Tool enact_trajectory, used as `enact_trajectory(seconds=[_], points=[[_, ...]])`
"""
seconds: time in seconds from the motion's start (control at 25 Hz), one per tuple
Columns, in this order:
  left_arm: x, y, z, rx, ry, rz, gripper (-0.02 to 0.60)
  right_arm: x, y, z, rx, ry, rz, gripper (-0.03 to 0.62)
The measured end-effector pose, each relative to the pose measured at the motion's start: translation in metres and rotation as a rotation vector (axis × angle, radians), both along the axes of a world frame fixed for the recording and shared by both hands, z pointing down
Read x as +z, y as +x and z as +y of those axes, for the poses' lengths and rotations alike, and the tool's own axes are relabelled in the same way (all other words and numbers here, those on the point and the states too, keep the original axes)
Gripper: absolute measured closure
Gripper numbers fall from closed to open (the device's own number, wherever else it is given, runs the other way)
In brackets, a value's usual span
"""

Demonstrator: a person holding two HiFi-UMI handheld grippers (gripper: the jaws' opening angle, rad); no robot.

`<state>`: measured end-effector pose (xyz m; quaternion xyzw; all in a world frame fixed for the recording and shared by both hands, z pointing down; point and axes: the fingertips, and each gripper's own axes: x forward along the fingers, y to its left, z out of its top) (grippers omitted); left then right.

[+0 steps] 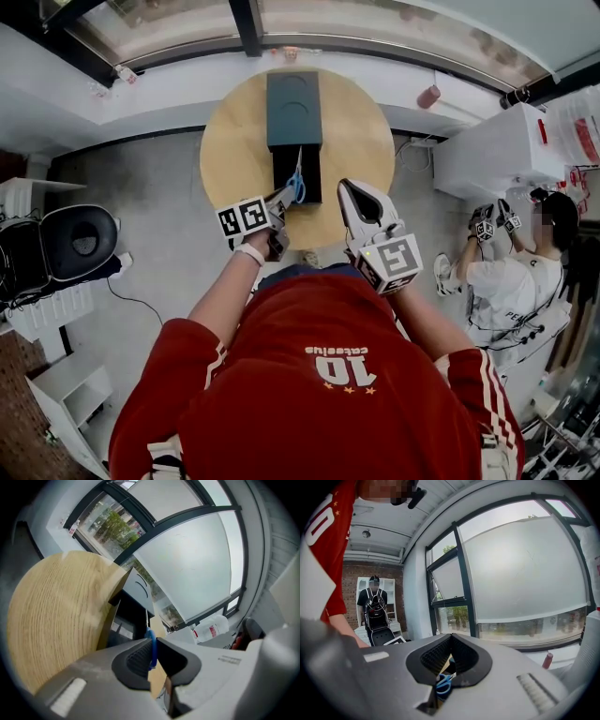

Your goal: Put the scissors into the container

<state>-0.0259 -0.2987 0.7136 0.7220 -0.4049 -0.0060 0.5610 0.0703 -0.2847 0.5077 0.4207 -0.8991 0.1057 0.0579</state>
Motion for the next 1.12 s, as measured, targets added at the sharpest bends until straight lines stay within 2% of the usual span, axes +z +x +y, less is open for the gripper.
enact_trajectory(seconds=[0.2,0.36,0.48,0.96,1.12], points=[[0.015,0.003,-0.003,-0.002,-0.067,-0.017,0.549,0.002,0.001,-0.001,-0.007,-0.008,0.000,0.602],[0.032,0.007,-0.002,0.039,-0.124,-0.090,0.548,0.001,0.000,-0.002,-0.012,-0.016,0.002,0.602],[0.037,0.007,-0.003,0.056,-0.142,-0.136,0.548,-0.001,0.001,-0.004,-0.012,-0.016,-0.002,0.602],[0.051,0.000,-0.010,0.034,-0.183,-0.219,0.546,-0.001,-0.001,-0.005,-0.026,-0.019,-0.003,0.600],[0.054,-0.004,-0.013,0.045,-0.189,-0.298,0.546,0.001,0.001,-0.003,-0.030,-0.021,0.001,0.602]])
